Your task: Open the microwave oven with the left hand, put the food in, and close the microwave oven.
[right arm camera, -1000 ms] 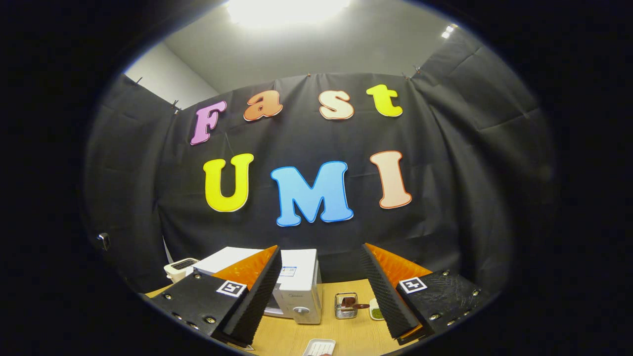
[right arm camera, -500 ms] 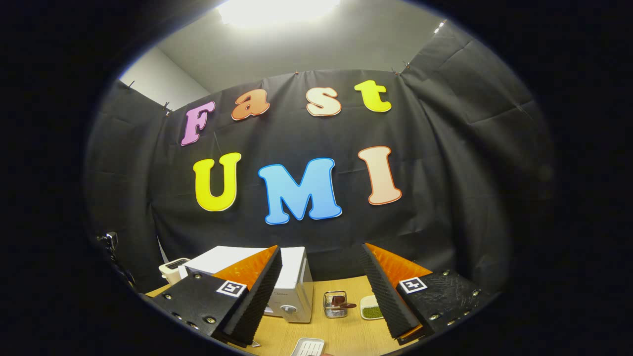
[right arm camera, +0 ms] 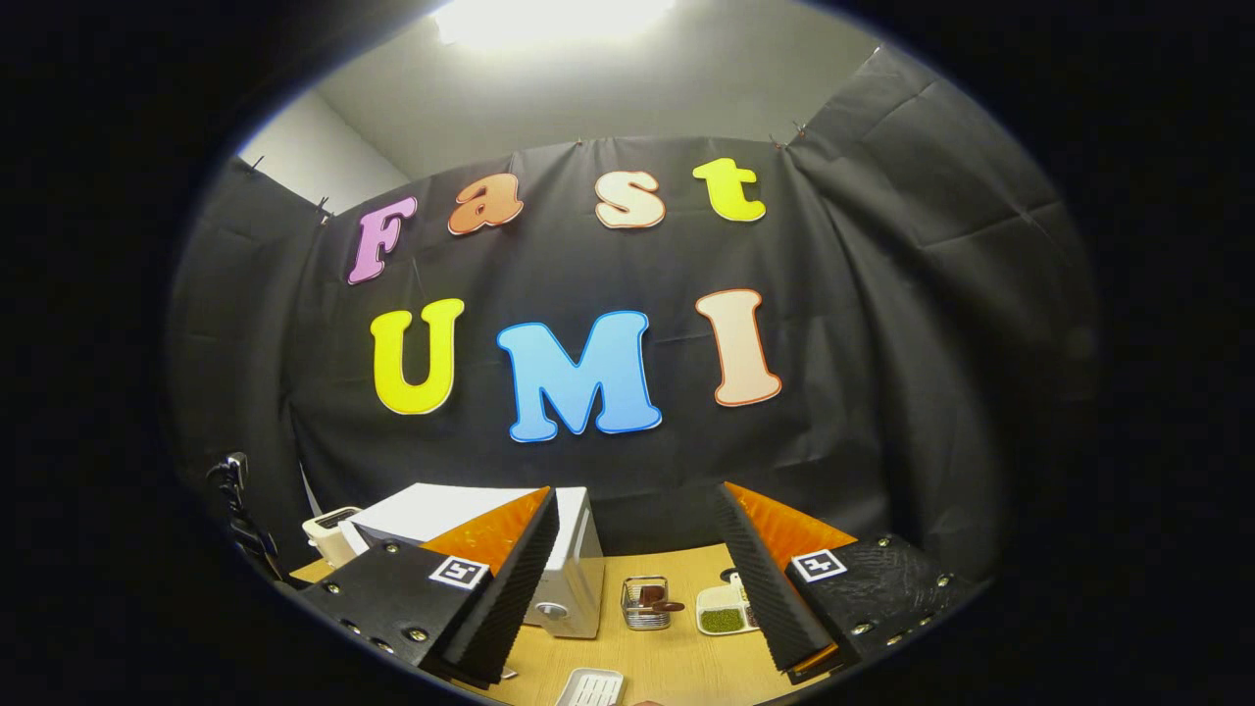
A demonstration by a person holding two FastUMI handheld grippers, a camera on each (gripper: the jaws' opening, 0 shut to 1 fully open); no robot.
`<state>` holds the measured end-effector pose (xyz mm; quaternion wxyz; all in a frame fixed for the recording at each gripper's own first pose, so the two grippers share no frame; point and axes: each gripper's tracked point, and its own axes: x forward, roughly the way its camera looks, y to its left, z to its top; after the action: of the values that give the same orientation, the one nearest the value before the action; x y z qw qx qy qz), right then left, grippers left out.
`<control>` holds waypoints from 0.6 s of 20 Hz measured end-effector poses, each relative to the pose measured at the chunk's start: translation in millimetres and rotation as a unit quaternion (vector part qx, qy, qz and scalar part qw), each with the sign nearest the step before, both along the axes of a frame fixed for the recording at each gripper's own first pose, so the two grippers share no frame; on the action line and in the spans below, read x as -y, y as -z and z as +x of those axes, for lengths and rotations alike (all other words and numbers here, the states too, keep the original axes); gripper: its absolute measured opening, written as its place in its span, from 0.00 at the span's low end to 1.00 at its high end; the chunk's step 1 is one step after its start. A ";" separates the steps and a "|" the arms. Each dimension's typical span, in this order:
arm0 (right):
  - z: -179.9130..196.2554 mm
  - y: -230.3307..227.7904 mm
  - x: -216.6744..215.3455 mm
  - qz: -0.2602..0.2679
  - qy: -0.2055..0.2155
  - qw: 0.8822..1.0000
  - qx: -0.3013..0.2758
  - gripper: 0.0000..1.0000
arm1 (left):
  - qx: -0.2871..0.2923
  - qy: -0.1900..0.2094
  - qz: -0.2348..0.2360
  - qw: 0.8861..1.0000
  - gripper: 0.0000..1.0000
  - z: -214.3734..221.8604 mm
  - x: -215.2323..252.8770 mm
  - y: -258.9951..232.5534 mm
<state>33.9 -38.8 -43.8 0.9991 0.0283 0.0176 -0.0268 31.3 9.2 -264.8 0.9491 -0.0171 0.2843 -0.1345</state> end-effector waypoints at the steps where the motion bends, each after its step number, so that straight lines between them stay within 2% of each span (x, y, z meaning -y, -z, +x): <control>1: 0.6 -0.2 1.6 0.000 0.001 1.000 -0.001 0.96 | 0.000 0.001 -0.001 1.000 0.07 3.6 2.4 1.1; 12: 5.0 2.4 17.8 -0.005 0.015 1.000 -0.005 0.96 | 0.008 0.002 -0.002 1.000 0.07 39.5 7.9 6.3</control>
<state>38.9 -56.6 -46.1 0.9986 0.0230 0.0216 -0.0416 70.8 1.3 -271.1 0.9511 -0.0177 0.2762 -0.1371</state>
